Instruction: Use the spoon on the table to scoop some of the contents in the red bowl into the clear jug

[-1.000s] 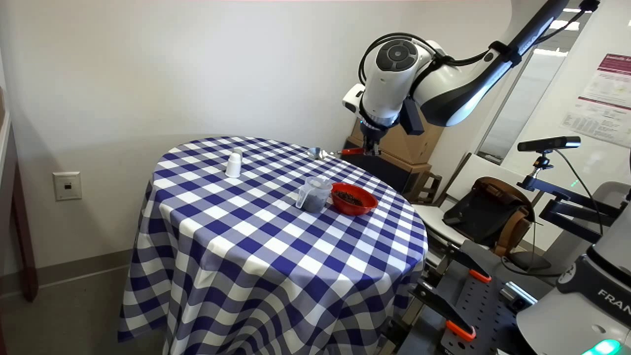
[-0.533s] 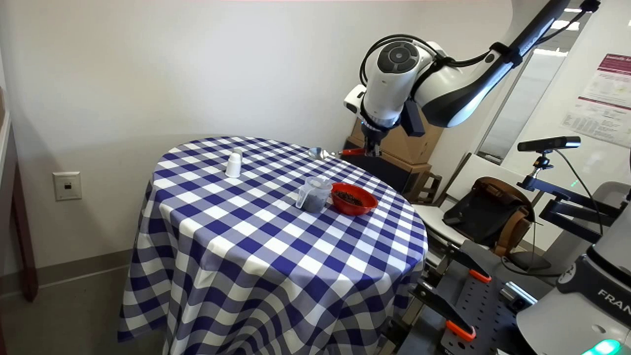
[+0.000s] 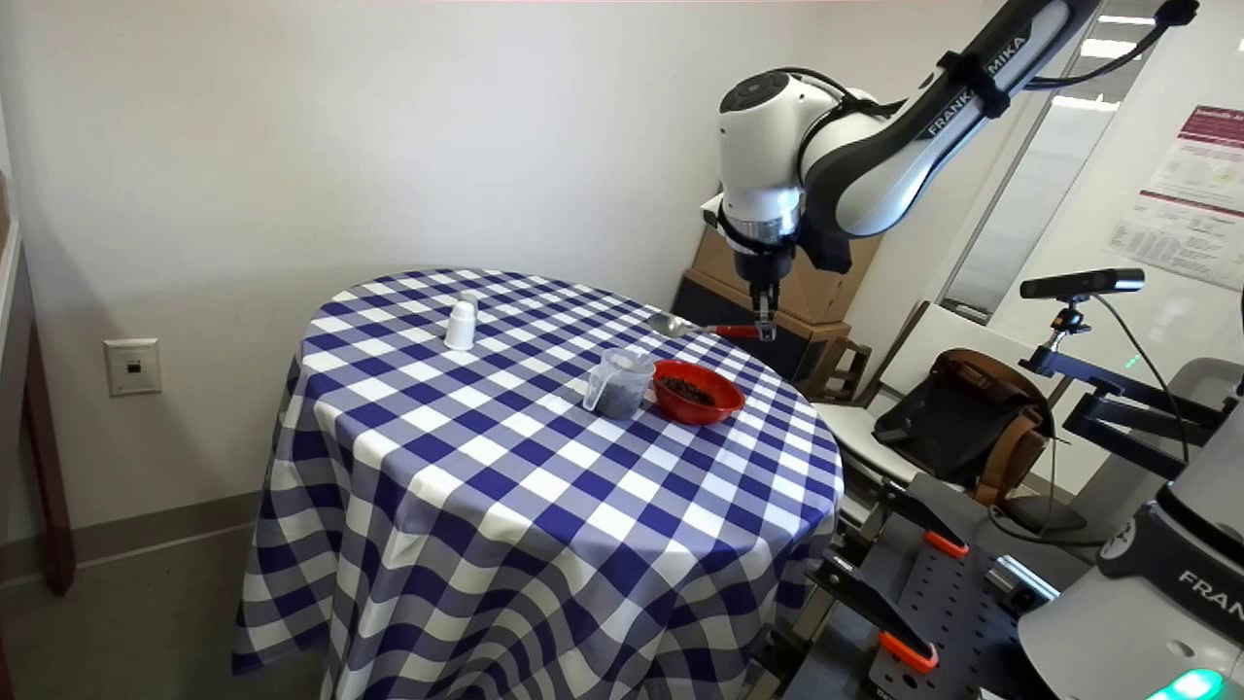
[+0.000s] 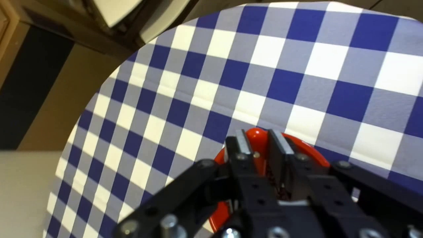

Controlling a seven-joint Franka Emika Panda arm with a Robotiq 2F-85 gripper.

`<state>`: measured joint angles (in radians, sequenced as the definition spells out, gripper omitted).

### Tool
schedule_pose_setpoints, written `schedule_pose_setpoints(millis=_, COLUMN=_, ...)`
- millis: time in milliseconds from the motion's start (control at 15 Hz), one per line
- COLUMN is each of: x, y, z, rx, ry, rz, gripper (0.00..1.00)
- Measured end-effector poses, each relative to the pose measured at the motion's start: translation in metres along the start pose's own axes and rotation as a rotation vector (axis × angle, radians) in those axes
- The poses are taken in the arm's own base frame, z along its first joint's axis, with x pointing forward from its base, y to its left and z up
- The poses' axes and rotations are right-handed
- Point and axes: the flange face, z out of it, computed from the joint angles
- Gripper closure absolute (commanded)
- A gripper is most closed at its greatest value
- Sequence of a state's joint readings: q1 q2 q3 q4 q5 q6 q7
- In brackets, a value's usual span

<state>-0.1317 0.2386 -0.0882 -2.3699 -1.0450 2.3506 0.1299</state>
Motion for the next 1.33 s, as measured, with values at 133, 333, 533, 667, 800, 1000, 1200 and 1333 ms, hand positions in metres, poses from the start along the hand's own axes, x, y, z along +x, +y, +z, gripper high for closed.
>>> schedule_pose_setpoints(millis=133, x=-0.004, y=0.010, z=0.006, rx=0.087, ry=-0.033, rz=0.092, gripper=0.93)
schedule_pose_setpoints(millis=333, x=-0.009, y=0.042, z=0.017, rx=0.200, ry=-0.048, rz=0.248, gripper=0.93)
schedule_pose_setpoints(millis=533, x=-0.013, y=0.091, z=0.032, rx=0.280, ry=-0.044, rz=0.409, gripper=0.93)
schedule_pose_setpoints(millis=667, x=-0.017, y=0.122, z=0.047, rx=0.321, ry=-0.042, rz=0.495, gripper=0.93)
schedule_pose_setpoints(millis=800, x=-0.019, y=0.144, z=0.068, rx=0.364, ry=-0.046, rz=0.552, gripper=0.93)
schedule_pose_setpoints(millis=1000, x=-0.014, y=0.155, z=0.105, rx=0.434, ry=-0.057, rz=0.578, gripper=0.93)
schedule_pose_setpoints(millis=1200, x=-0.003, y=0.150, z=0.144, rx=0.505, ry=-0.070, rz=0.569, gripper=0.93)
schedule_pose_setpoints(millis=1333, x=0.001, y=0.147, z=0.169, rx=0.541, ry=-0.080, rz=0.557, gripper=0.93)
